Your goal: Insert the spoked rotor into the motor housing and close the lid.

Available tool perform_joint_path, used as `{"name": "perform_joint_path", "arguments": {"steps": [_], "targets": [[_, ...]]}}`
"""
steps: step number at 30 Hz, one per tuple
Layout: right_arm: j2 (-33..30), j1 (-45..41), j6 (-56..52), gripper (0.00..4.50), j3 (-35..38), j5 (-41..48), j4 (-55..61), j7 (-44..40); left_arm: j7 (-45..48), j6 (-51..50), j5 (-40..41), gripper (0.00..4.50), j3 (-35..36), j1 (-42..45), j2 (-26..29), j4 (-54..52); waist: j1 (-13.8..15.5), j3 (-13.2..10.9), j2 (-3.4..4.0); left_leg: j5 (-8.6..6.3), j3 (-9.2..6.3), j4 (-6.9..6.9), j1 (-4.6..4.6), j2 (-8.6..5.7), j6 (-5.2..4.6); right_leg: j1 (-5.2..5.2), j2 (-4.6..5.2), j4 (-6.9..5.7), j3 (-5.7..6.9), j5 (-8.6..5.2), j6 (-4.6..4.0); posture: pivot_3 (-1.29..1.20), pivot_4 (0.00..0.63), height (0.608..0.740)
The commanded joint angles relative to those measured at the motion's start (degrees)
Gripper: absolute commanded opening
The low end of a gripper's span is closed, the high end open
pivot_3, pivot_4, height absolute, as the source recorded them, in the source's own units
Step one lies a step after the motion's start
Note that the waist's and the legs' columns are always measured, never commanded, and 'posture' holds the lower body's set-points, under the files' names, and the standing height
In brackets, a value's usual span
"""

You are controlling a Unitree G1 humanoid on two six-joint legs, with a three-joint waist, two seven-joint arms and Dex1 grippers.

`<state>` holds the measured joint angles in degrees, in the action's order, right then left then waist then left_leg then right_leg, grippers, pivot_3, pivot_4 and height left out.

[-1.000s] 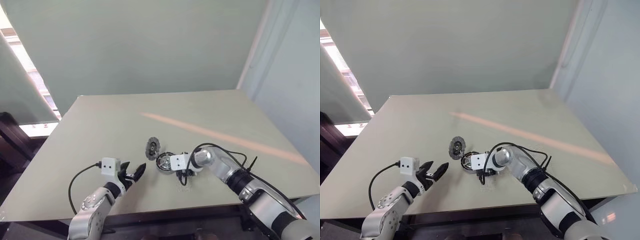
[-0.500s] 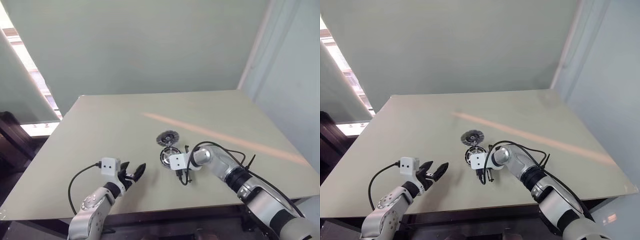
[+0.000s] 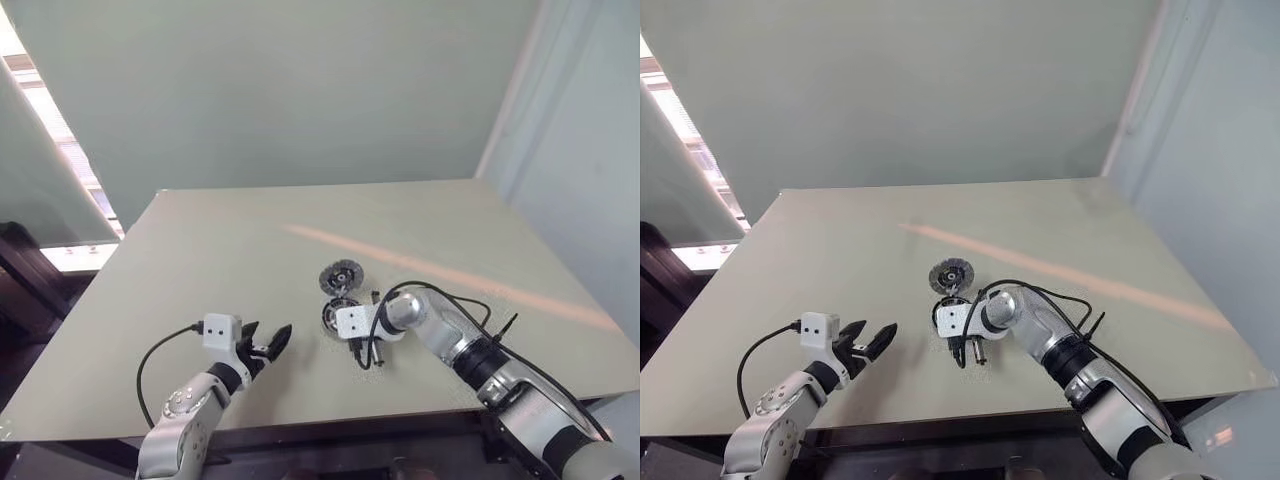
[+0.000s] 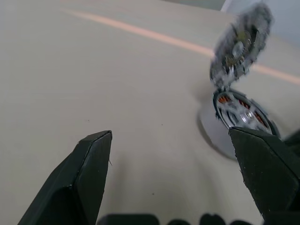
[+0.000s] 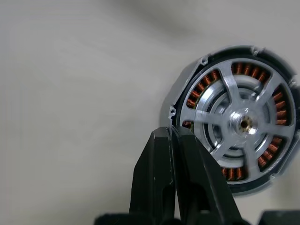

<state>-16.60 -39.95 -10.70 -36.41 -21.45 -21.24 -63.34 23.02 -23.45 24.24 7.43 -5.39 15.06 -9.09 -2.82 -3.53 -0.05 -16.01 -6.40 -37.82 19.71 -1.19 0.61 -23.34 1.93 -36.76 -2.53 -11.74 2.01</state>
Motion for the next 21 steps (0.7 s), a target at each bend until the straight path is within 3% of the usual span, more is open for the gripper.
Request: {"name": "perform_joint_path", "arguments": {"steps": [1,9,21], "targets": [[-0.47,0.18,-5.66,0.02,1.68,2.46,9.2,-3.64,0.27,1.42,-0.21,4.29,1.07,1.03,0.51,-0.58,-0.01,-0.01,0.01,0.0,0.0,0.0,0.01,0.0,0.0,-0.02,0.0,0.0,0.0,0.0,0.0,0.0,0.0,0.74],[-1.38,3.07,-21.18,0.02,-0.31,3.3,23.97,-8.0,0.28,2.22,-0.45,4.29,1.77,1.26,0.48,0.64,-0.01,-0.01,0.01,0.0,-0.06,-0.04,0.03,0.01,0.01,-0.02,0.0,-0.01,0.08,0.0,0.0,0.0,0.0,0.74],[7.66,7.08,-38.2,0.02,-2.93,2.23,25.87,6.01,-0.15,3.31,-0.69,4.29,2.06,1.03,-0.02,1.69,-0.01,-0.01,0.0,0.05,-0.18,-0.04,0.07,0.0,0.1,-0.04,0.0,-0.02,0.17,0.0,0.0,0.0,0.0,0.74]]}}
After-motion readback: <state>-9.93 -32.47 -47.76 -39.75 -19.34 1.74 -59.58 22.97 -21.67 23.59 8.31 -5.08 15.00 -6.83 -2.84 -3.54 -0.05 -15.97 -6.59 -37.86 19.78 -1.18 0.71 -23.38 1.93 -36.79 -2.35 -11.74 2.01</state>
